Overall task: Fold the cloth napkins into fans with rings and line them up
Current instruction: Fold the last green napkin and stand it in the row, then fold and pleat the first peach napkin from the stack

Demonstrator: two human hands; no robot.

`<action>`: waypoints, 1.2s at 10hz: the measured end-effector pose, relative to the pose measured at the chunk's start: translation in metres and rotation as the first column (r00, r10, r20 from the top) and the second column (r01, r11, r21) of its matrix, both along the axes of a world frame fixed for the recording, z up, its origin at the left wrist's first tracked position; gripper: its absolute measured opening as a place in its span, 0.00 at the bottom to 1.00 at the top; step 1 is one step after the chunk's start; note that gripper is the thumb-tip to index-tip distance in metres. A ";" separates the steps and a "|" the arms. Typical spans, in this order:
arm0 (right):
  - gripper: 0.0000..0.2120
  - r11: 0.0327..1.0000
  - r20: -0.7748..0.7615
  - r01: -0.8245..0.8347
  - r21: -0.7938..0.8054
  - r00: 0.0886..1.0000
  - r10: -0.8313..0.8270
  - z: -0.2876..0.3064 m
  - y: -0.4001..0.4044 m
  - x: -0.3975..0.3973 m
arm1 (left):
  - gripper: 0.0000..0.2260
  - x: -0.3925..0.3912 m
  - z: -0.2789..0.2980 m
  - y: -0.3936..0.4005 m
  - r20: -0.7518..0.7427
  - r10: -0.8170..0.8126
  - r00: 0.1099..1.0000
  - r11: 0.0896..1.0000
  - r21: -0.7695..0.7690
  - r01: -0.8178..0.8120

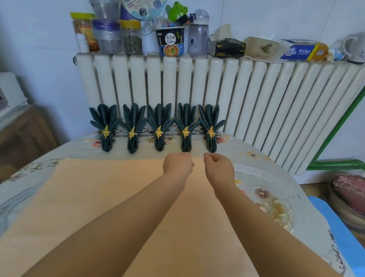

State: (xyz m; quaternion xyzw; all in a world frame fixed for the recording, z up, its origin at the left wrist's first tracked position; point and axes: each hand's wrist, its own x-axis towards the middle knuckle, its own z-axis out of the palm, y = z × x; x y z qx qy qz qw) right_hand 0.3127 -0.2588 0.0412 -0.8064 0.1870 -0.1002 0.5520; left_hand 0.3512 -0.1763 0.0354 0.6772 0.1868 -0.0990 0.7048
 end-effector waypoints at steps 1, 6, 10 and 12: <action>0.15 1.000 0.010 -0.028 0.015 1.000 0.027 0.007 0.014 -0.041 | 0.10 -0.061 0.027 0.021 -0.025 0.066 0.997 0.989 -0.134 -0.069; 0.14 0.986 0.088 -0.158 0.052 0.984 0.153 0.001 0.083 -0.231 | 0.09 -0.263 0.015 0.107 0.129 0.020 0.991 1.000 -0.018 -0.018; 0.11 0.920 -0.057 -0.360 -0.155 0.933 0.355 -0.063 0.088 -0.297 | 0.05 -0.342 -0.048 0.167 0.175 -0.470 0.865 0.728 0.631 0.268; 0.13 0.695 -0.161 -0.655 -0.298 0.752 0.640 -0.064 0.068 -0.318 | 0.12 -0.351 -0.053 0.180 0.097 -0.627 0.773 0.592 0.705 0.391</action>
